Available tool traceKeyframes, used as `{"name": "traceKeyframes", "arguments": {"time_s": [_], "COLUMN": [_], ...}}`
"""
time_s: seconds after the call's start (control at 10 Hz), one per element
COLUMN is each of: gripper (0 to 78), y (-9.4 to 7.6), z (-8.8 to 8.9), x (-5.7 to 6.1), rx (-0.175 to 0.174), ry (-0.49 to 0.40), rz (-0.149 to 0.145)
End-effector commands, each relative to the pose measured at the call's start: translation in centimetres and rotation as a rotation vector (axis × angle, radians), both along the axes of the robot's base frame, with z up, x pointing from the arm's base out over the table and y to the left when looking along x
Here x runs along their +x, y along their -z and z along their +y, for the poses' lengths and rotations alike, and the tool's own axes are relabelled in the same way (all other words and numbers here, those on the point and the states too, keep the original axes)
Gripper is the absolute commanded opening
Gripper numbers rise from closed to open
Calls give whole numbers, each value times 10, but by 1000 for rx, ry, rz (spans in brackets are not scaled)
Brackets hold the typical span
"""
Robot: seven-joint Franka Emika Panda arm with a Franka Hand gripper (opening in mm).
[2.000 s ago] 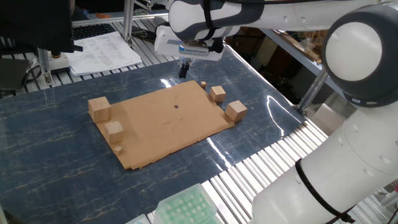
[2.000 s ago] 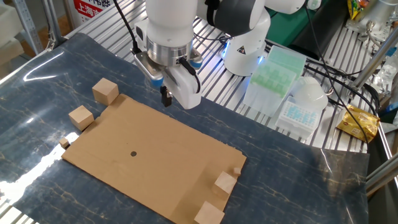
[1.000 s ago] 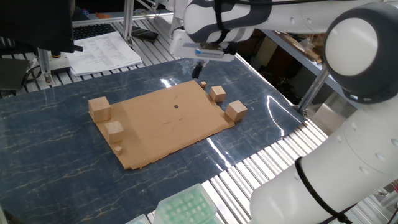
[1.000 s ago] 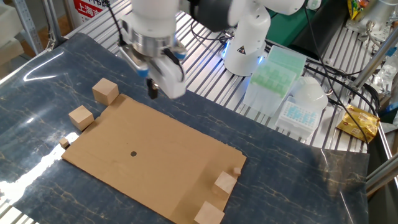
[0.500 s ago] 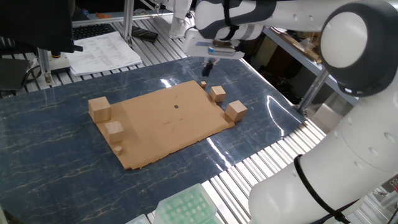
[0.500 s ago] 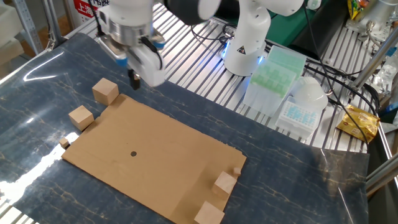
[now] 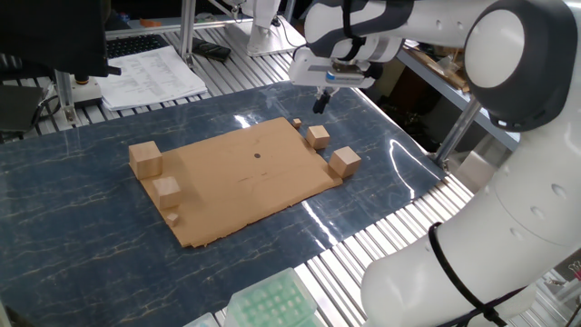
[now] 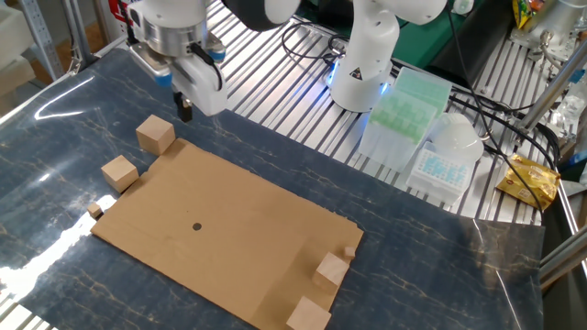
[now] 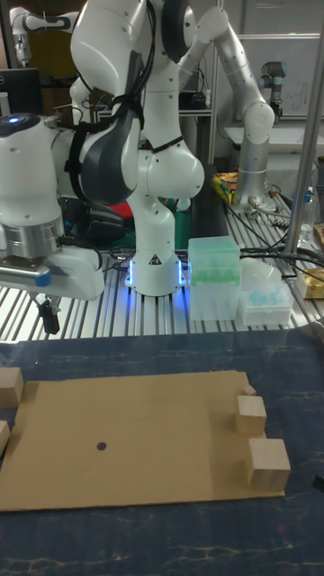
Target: Grab the block and place it at the designated location
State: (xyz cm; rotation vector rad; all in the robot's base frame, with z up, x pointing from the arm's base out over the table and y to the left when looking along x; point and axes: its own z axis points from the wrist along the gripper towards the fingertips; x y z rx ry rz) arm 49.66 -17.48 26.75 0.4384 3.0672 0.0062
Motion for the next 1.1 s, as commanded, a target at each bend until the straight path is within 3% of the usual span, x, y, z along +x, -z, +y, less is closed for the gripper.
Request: {"name": "traceKeyframes", "arguments": {"time_s": [0.1,0.6,0.8,1.1], "gripper": [0,0,0,0], "y": [0,0,0,0], "z": [-3,-3,-3,-3], "x": [-1,-1,-1,-1], "rx": [-1,11,-9,-4], "ry": [30,25,59,119], "rz": [-8,4,15,16]}}
